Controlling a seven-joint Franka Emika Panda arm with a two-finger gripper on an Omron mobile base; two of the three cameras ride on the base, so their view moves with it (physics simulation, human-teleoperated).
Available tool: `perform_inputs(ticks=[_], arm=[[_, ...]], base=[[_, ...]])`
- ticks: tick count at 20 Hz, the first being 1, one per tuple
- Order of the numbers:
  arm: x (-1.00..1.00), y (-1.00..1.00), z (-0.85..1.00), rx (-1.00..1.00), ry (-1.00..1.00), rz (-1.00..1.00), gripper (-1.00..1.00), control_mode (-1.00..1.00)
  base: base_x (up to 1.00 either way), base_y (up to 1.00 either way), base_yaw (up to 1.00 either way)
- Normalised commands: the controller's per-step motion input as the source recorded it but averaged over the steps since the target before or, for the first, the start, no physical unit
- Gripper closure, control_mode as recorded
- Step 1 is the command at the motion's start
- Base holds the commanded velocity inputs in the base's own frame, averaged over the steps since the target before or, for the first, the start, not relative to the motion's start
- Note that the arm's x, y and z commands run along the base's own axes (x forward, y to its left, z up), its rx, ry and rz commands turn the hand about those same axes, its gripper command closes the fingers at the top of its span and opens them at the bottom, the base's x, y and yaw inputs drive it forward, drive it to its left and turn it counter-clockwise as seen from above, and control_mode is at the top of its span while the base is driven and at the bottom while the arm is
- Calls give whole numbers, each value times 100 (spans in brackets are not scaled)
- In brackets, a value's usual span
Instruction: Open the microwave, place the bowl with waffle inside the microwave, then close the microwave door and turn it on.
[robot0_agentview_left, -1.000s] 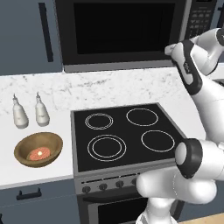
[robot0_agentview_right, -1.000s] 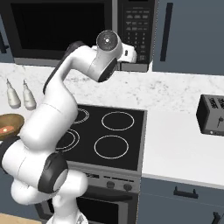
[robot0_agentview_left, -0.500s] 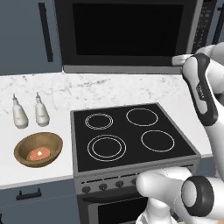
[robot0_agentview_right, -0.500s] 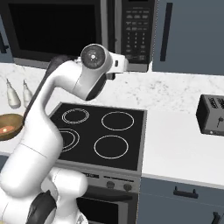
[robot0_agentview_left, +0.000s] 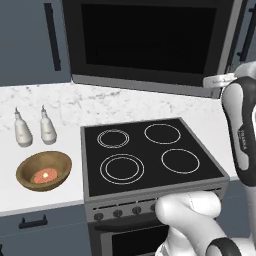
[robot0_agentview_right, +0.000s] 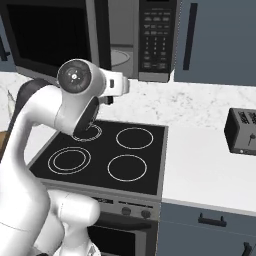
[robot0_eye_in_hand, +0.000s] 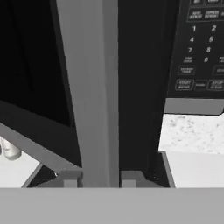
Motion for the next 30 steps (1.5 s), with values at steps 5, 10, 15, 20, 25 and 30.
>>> perform_inputs(ticks=[5, 10, 15, 20, 25, 30], arm=[[-100, -2, 5, 18, 0, -4, -100, -100], [-100, -54, 6, 32, -1, -2, -100, -100], [-81, -52, 28, 38, 2, 0, -100, -100], [-30, -39, 13, 45, 7, 0, -100, -100], [0, -54, 11, 48, 9, 0, -100, -100], [-45, -41, 0, 35, -3, 4, -100, -100]], base=[[0, 0, 0], [0, 0, 0], [0, 0, 0], [0, 0, 0], [0, 0, 0], [0, 0, 0]])
